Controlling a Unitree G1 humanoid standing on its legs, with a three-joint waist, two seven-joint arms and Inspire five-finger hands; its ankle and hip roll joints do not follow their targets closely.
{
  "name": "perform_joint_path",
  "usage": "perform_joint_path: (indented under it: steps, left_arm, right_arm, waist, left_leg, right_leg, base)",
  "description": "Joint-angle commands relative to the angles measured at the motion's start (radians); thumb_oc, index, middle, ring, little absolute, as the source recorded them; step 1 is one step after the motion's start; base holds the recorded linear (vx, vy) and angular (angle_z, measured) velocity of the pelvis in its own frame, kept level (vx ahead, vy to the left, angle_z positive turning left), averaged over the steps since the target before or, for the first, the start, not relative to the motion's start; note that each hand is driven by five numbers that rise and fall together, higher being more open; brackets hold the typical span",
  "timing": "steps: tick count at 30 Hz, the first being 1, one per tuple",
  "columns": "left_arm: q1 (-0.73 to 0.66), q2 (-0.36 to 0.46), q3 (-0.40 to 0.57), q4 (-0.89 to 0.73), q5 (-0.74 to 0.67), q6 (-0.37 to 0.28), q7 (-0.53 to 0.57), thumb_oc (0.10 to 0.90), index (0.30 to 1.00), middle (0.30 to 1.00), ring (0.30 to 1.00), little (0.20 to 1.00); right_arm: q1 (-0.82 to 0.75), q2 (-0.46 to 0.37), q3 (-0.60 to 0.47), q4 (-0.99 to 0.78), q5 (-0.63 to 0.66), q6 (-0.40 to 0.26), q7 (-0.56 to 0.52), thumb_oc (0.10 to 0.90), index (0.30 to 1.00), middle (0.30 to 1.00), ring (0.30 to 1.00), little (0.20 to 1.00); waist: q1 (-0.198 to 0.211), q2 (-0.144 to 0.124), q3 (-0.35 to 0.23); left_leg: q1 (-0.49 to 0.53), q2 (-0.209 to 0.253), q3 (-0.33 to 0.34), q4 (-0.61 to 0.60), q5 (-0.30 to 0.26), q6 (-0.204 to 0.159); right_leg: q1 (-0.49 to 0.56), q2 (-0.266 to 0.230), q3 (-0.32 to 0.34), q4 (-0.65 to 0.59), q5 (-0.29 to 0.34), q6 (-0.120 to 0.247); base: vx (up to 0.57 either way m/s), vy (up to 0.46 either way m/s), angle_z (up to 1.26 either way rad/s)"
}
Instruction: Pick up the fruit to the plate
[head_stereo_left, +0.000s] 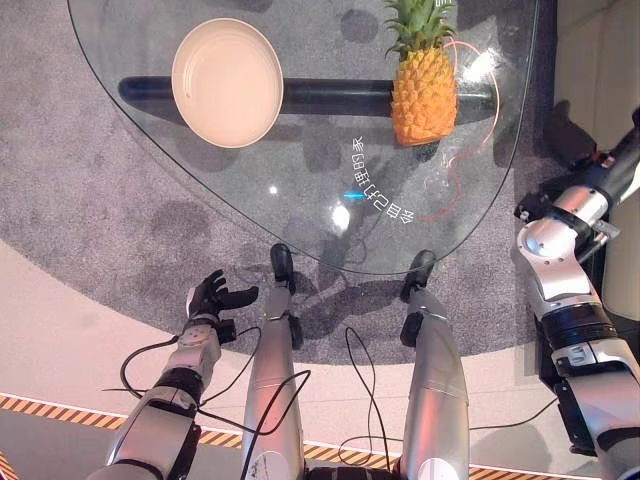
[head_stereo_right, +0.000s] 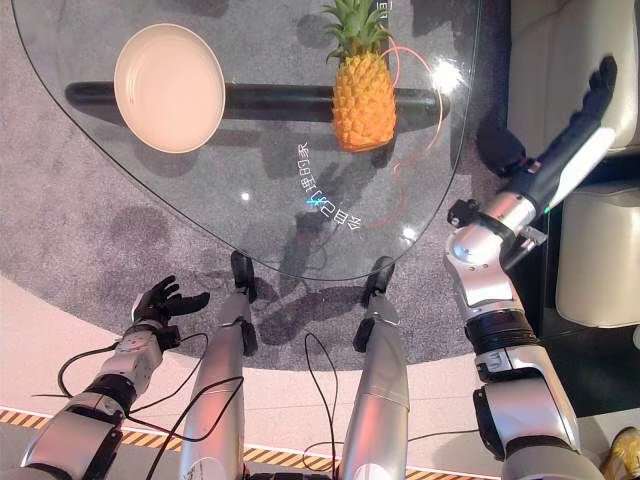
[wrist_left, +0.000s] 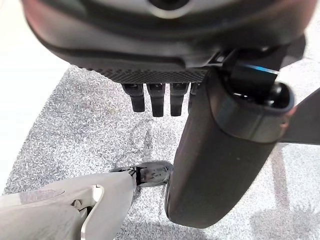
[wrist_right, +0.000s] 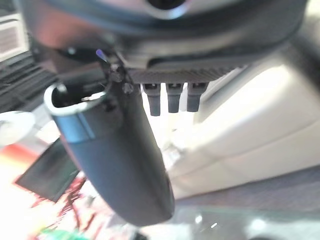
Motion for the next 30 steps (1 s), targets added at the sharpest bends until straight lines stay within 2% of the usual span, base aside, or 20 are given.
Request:
perform_joint_path:
  steps: [1,5,13,19,30]
  left_arm:
    - [0.094,0.009,0.038,0.022,0.005,-0.016,0.019,0.800,0.900,0.900,0.900,0.900]
    - [0.100,0.000,0.041,0.026,0.019,-0.024,0.010,0.800,0.900,0.900,0.900,0.900]
    - [0.109,-0.021,0.035,0.017,0.034,-0.023,0.007,0.800,0.900,0.900,0.900,0.900]
    - [0.110,-0.030,0.026,0.015,0.030,-0.020,0.006,0.800,0.900,0.900,0.900,0.900]
    - [0.109,-0.037,0.011,0.016,0.029,-0.017,0.000,0.800,0.900,0.900,0.900,0.900]
  right_arm:
    - [-0.031,-0.079,-0.008,-0.087,-0.086,-0.002,0.012,0.800,0.900,0.900,0.900,0.900]
    - [-0.048,-0.059,0.039,-0.162,-0.109,0.047,0.058,0.800,0.900,0.900,0.900,0.900]
    - [-0.059,-0.028,0.087,-0.209,-0.114,0.065,0.125,0.800,0.900,0.900,0.900,0.900]
    - [-0.074,-0.016,0.125,-0.249,-0.103,0.107,0.164,0.800,0.900,0.900,0.900,0.900]
    - [-0.073,0.012,0.161,-0.265,-0.017,0.129,0.213,0.800,0.900,0.900,0.900,0.900]
  waist:
    - [-0.004,0.013,-0.020]
    - [-0.001,0.014,-0.020]
    - [0.003,0.027,-0.020]
    - [0.007,0.035,-0.020]
    - [0.011,0.041,-0.020]
  left_leg:
    - [-0.025,0.003,-0.069,0.101,-0.082,-0.019]
    - [-0.014,0.002,-0.061,0.089,-0.075,-0.020]
    - [-0.007,-0.001,-0.050,0.081,-0.067,-0.019]
    - [0.006,-0.002,-0.041,0.062,-0.057,-0.020]
    - [0.010,-0.001,-0.032,0.053,-0.048,-0.020]
  right_leg:
    - [0.000,-0.032,0.013,-0.023,0.023,0.047]
    - [0.010,-0.032,0.008,-0.031,0.024,0.045]
    - [0.012,-0.036,0.007,-0.032,0.024,0.042]
    - [0.019,-0.035,0.005,-0.041,0.025,0.041]
    - [0.017,-0.039,0.003,-0.038,0.028,0.041]
  base:
    - [0.00,0.000,0.00]
    - [0.00,0.000,0.00]
    - [0.00,0.000,0.00]
    - [0.00,0.000,0.00]
    - [0.00,0.000,0.00]
